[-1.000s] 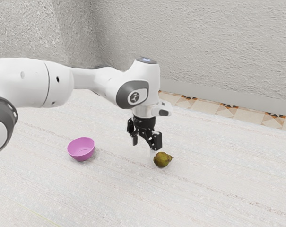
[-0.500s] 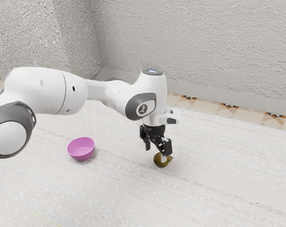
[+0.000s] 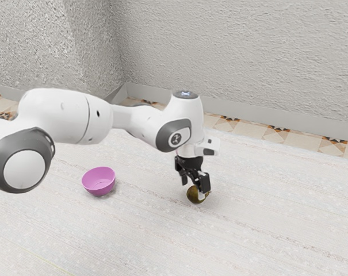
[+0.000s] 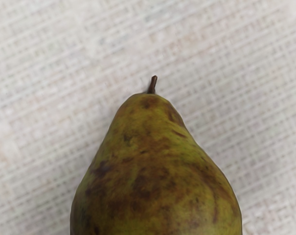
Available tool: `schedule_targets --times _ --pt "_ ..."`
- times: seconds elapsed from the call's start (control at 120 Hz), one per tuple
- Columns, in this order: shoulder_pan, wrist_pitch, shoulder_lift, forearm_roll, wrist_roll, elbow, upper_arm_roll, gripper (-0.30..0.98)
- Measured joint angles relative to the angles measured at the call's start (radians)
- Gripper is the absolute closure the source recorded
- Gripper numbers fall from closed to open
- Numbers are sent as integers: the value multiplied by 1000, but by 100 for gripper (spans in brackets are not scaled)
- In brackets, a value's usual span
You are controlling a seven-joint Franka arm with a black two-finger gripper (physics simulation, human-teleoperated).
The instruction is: Place the pear in the bowl.
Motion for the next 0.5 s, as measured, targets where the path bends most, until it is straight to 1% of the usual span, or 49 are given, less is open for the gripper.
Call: schedule_targets --times 0.392,0.442,0.5 --pt "1 32 34 -22 37 0 0 0" --pt "0 34 35 -22 40 0 1 3" --pt "0 37 34 -19 44 0 2 10"
